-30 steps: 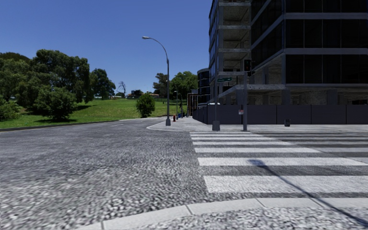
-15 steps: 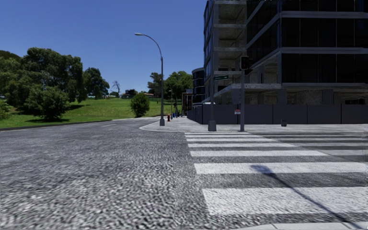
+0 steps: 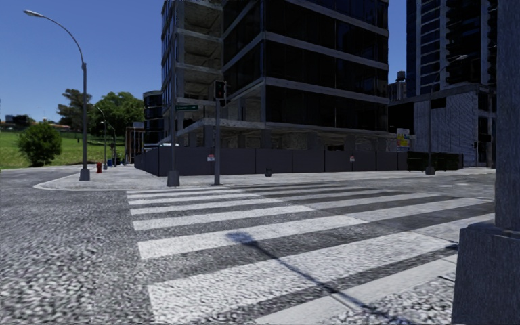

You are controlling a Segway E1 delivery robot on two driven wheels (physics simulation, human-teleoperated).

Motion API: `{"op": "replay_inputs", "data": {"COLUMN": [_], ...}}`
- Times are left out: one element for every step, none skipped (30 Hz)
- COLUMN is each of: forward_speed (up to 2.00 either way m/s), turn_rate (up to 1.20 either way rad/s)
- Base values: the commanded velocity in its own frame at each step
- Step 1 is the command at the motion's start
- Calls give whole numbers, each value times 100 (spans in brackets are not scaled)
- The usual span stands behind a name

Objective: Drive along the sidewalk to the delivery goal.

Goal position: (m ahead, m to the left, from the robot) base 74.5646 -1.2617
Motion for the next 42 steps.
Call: {"op": "replay_inputs", "data": {"forward_speed": [36,60,60,72,78,87,87,98,104,106,106,106,93,79,79,63,53,50,50,49,49,49,49,49,49,49,49,49,49,49,49,49,51,66,66,80,94,94,113,113,113,113], "turn_rate": [-100,-89,-89,-80,-62,-41,-41,0,0,0,0,0,0,0,0,0,0,47,47,76,90,94,94,95,87,80,80,60,36,22,22,16,14,2,2,0,0,0,0,0,0,0]}}
